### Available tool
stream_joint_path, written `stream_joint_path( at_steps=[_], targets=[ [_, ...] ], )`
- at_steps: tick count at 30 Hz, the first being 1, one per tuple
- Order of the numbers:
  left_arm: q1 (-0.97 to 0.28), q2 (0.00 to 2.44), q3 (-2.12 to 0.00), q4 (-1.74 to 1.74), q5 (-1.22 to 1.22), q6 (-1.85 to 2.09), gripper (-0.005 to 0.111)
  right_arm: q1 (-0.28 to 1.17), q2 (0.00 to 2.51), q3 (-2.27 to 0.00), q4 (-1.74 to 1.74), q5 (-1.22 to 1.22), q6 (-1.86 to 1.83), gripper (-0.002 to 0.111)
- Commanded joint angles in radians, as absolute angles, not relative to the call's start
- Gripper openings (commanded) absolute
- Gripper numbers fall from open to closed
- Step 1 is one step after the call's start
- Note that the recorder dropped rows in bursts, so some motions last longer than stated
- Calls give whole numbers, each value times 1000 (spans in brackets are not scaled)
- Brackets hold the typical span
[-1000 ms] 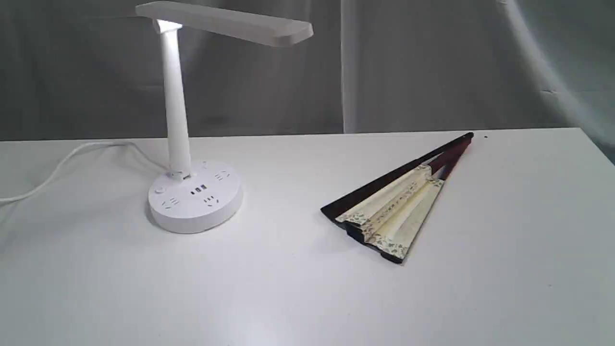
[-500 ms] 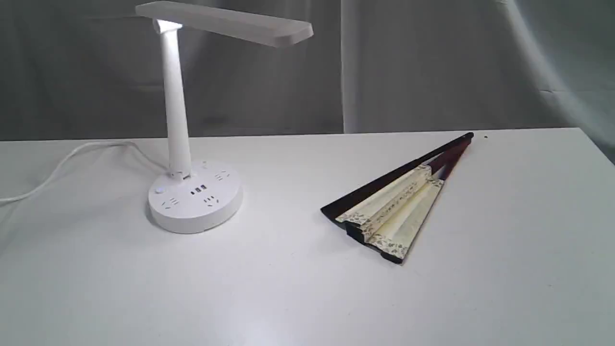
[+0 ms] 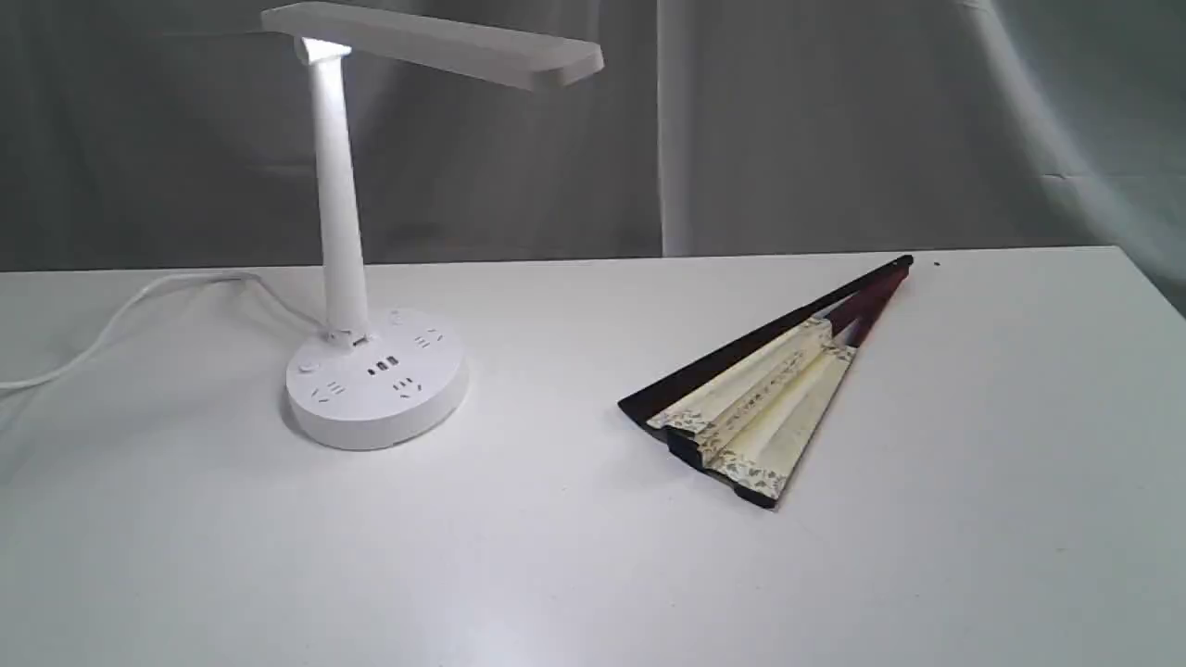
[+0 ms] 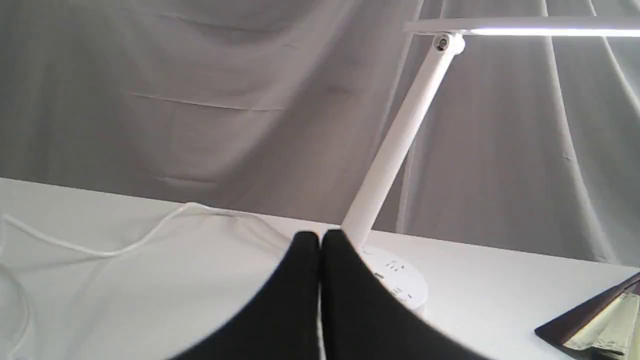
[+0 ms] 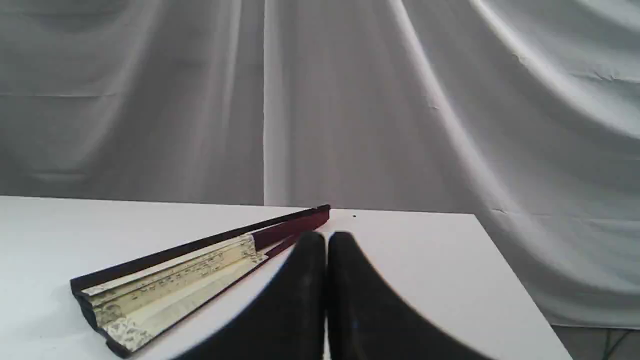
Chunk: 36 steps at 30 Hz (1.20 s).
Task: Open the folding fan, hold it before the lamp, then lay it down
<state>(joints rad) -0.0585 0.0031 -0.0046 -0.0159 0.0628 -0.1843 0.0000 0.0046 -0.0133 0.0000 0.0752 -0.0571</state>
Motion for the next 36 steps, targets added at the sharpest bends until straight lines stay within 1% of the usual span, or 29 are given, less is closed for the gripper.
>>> stream_joint_path(
  at_steps=[1,12,20,25,36],
  targets=[
    [-63,0,-16,-24,104,-209,0,0,0,-54,15,77,-55,0],
    [-63,0,-253,-36,298,-209,0,0,7,-178,15,87,-45,0],
    [-63,2,-366,-12,419,-203,0,0,202,-235,79,77,-45,0],
    [-63,91,-387,-17,428,-203,0,0,346,-304,79,73,-45,0],
    [-63,384,-490,-17,443,-203,0,0,618,-456,79,81,-51,0]
  ],
)
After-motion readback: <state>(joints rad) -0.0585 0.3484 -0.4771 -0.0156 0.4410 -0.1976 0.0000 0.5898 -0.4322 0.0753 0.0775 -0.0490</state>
